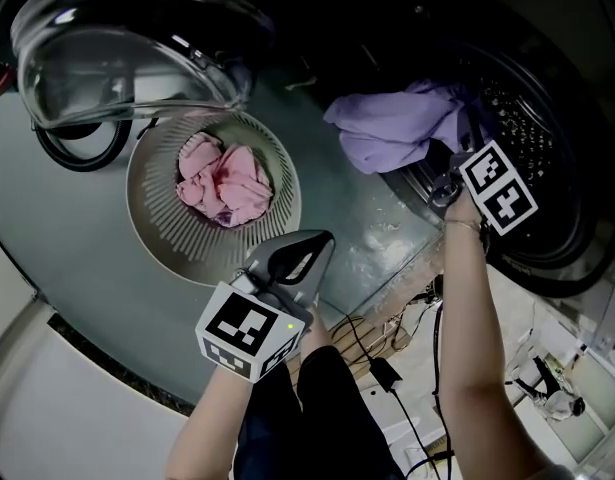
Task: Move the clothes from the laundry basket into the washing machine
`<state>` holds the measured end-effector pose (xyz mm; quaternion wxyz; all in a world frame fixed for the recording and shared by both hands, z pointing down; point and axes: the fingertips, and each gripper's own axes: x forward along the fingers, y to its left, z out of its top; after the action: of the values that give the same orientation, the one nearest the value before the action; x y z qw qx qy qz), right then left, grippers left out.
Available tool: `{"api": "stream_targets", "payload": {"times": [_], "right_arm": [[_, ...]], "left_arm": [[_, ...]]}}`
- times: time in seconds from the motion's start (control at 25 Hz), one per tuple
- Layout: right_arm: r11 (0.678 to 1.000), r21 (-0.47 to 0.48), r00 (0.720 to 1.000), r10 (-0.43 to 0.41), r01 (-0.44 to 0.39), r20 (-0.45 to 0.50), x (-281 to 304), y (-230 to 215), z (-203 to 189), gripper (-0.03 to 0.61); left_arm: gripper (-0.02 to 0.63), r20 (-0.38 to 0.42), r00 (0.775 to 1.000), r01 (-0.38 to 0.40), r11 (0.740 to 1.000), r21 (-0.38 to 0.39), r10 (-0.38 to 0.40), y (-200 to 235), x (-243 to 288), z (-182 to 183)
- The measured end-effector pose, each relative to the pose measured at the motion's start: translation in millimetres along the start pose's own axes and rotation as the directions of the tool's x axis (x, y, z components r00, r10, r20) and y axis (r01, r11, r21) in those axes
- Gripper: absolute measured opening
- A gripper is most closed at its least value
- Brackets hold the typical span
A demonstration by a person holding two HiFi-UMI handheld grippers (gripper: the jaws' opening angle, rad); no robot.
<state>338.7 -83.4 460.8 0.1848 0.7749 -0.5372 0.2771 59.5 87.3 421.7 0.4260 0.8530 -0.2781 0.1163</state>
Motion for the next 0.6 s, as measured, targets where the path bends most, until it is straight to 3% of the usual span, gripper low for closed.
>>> {"api": "stream_targets", "payload": {"times": [0.16,0.36,0.6], "right_arm": [[0.994,-0.085,0.997,0.073,-0.071,0.03,-27.7,20.7,-7.7,0.368],[0.96,-0.125,0.964,0.234,-0.249,-0.125,-30.7,76.0,-74.5,0.393],[0.932,-0.223,0.937,0.222,-0.285,-0.27,-9.6,102.0,-130.0,0.442]], "left_arm": [[0.006,0.012,1.0,-0.007,1.0,0.002,0.007,2.1,-1.0,4.2],[0.006,0.013,1.0,-0.006,1.0,-0.006,0.006,3.1,2.0,1.8],[0.006,0.016,1.0,-0.007,1.0,-0.013,0.007,10.6,0.0,-4.1]]}}
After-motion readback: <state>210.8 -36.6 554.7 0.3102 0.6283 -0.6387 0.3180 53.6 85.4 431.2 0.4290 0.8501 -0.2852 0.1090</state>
